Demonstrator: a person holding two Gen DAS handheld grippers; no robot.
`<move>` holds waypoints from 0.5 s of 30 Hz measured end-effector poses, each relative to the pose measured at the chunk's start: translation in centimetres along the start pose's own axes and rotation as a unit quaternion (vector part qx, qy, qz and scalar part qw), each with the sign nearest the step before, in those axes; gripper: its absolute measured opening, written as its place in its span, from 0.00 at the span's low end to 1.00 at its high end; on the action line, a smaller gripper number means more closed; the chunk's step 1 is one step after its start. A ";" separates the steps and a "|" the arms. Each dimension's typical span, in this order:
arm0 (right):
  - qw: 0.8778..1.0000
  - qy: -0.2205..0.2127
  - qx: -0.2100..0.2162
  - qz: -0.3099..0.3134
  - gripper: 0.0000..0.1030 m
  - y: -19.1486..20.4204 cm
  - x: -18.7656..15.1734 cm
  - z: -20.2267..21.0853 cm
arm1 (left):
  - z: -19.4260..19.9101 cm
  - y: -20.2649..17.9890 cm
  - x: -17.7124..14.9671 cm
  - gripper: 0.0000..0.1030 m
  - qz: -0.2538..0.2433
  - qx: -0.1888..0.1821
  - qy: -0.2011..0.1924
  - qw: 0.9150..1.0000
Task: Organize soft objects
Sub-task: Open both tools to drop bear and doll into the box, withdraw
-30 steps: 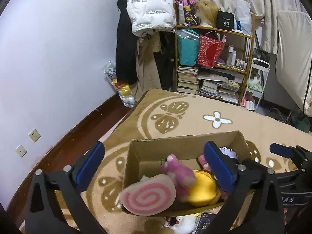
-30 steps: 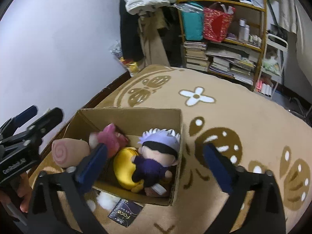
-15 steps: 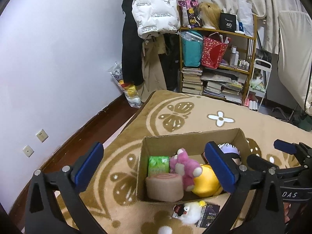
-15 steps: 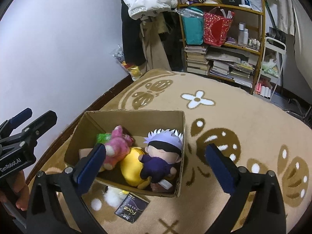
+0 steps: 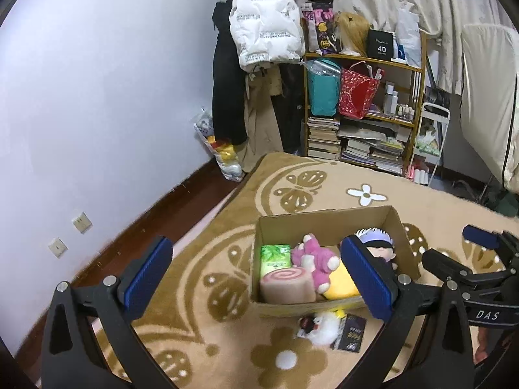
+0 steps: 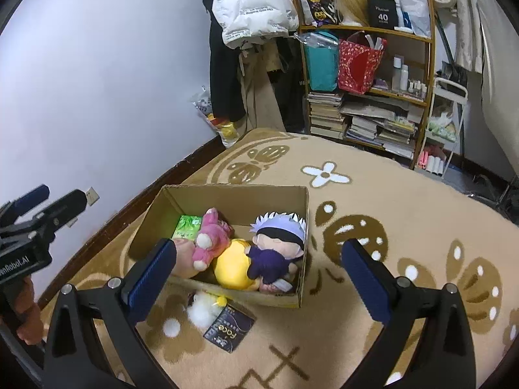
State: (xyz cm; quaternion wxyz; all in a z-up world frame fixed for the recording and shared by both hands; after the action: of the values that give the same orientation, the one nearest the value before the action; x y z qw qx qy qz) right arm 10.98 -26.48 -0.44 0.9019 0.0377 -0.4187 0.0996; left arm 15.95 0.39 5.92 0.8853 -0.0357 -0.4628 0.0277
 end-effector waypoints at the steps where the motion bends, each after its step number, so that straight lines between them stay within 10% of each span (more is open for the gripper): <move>1: 1.000 0.000 0.000 0.002 1.00 0.2 -0.1 0.3 | 0.5 0.0 -0.1 0.99 -0.008 0.006 -0.006 1.000; 15: 0.999 0.026 0.022 0.004 1.00 3.2 -3.0 1.0 | 1.8 1.1 -3.6 0.99 -0.009 0.004 0.029 1.000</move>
State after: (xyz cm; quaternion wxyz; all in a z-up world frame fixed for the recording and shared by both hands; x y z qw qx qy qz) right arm 7.64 -23.98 -2.11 0.9108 0.0532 -0.3933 0.1136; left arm 12.42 1.23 3.85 0.8989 -0.0293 -0.4367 0.0208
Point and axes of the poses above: each gripper's, at about its wrist camera, not at the fingertips, and z roughly against the way its jaws point, y to its left, x to its top, the point moved 3 cm from there along -z, roughly the way its jaws point, and after that the axes turned 15 degrees about z, right-handed, at the moved point
